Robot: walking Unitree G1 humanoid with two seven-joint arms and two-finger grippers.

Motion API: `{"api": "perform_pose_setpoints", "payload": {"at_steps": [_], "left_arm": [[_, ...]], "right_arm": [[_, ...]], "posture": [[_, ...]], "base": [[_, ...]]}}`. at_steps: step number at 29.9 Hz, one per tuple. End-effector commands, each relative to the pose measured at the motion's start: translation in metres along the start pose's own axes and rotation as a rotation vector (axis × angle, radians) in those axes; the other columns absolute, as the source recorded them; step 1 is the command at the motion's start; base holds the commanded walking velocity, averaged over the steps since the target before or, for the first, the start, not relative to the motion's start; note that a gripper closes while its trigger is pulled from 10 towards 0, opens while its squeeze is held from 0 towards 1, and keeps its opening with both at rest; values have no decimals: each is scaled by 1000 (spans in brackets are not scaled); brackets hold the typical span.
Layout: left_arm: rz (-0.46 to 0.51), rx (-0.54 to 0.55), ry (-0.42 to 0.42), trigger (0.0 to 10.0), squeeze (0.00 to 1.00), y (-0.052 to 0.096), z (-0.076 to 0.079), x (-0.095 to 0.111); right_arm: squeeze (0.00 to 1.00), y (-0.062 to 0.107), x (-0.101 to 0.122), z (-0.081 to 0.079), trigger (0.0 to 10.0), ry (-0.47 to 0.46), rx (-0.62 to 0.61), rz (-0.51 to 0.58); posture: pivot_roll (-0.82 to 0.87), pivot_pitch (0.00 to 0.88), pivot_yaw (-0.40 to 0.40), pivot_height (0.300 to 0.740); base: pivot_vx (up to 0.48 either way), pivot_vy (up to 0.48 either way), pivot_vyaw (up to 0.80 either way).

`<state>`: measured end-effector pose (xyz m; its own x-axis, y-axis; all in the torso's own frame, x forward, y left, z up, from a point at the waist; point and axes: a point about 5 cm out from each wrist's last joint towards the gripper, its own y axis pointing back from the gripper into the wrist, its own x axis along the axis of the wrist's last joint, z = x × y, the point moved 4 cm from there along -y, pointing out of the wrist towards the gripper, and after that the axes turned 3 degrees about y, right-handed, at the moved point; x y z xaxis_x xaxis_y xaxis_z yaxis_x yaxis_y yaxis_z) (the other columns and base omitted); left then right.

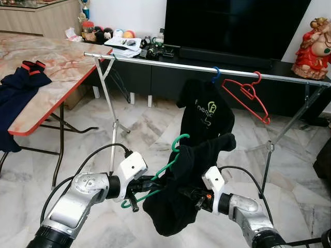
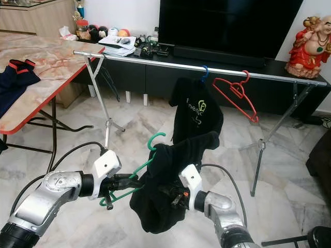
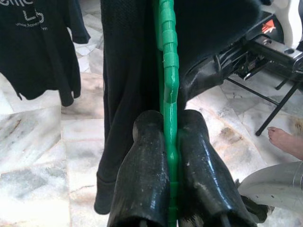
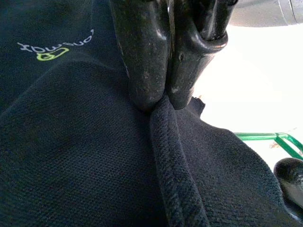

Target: Hang hanger

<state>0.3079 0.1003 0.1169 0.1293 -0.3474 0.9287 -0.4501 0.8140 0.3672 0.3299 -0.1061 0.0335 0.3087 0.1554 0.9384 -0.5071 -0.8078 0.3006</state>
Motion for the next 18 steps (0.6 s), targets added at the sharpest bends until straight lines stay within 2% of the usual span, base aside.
{"api": "perform_pose_setpoints", "payload": {"at_steps": [1, 3, 8, 10, 18], "left_arm": [[16, -10, -46, 0, 0, 0, 1, 10], [-41, -4, -63, 0, 0, 1, -1, -2], [-87, -1, -73, 0, 0, 4, -2, -13], [-113, 4, -68, 0, 0, 7, -3, -20], [-133, -4, -77, 0, 0, 11, -3, -25]], "right_arm": [[0, 5, 18, 8, 0, 45, -4, 40], [0, 9, 28, 10, 0, 92, 24, 50], [0, 14, 38, 12, 0, 140, 38, 58], [0, 19, 53, 18, 0, 196, 24, 75], [0, 24, 76, 18, 0, 259, 76, 103]], "posture": [[133, 32, -69, 740], [130, 33, -70, 740], [126, 33, -70, 740], [126, 33, -70, 740], [112, 30, -72, 740]], "base": [[0, 0, 0], [0, 0, 0], [0, 0, 0], [0, 0, 0], [0, 0, 0]]}}
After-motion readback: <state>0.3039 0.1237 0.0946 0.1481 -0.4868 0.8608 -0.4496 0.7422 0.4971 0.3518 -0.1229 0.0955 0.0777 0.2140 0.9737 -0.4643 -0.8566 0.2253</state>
